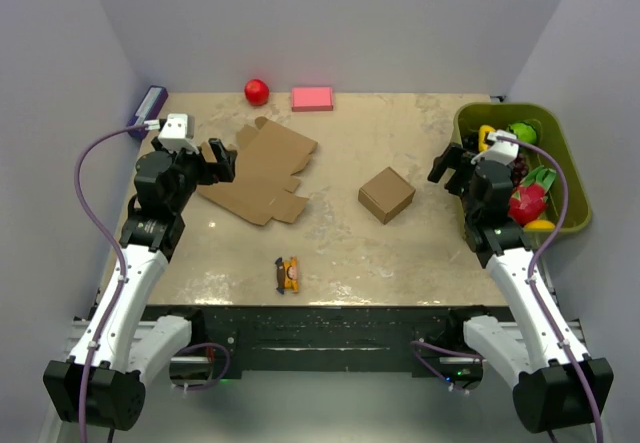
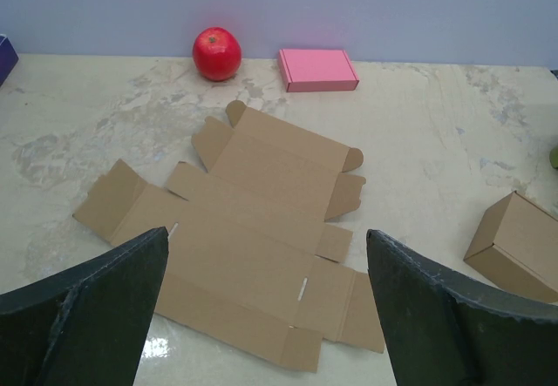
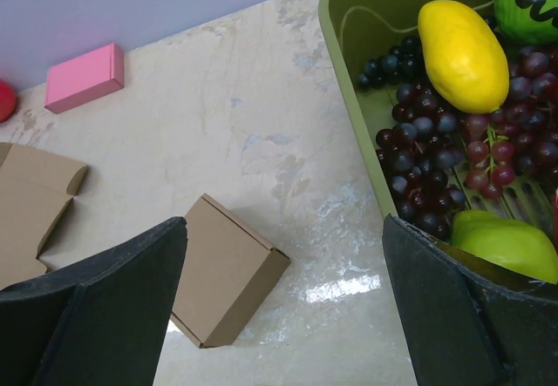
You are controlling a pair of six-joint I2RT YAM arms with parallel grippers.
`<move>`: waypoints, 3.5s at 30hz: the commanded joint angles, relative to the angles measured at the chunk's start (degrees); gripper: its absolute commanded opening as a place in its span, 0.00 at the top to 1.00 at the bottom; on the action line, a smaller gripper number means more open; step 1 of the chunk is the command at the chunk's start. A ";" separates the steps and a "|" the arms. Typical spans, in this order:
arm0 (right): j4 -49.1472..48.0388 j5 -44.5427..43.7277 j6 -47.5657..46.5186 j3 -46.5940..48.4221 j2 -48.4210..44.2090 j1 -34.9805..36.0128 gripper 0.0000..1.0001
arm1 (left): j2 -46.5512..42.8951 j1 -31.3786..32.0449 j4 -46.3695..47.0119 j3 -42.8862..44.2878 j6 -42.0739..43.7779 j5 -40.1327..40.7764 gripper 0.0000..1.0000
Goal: Fold the paper box
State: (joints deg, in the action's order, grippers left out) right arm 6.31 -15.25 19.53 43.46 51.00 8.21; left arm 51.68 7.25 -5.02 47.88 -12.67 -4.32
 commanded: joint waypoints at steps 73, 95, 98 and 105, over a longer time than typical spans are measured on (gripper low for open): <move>-43.92 10.76 40.77 11.21 61.94 39.08 0.60 | 1.84 2.16 3.26 -2.53 3.17 -12.29 0.00; -14.85 15.16 2.99 31.23 41.21 34.77 1.00 | 4.39 3.21 9.41 11.61 1.60 -30.73 0.00; -8.52 16.56 -1.58 34.04 35.95 34.07 1.00 | 7.46 3.21 10.99 17.85 -0.51 -36.08 0.00; 8.00 16.30 -10.47 39.06 28.55 34.07 1.00 | 14.76 4.96 7.67 26.99 0.78 -41.84 0.02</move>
State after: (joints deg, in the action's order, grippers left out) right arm 2.55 -0.23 17.10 78.78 83.26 41.98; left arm 63.55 10.57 5.37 71.61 -12.75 -42.54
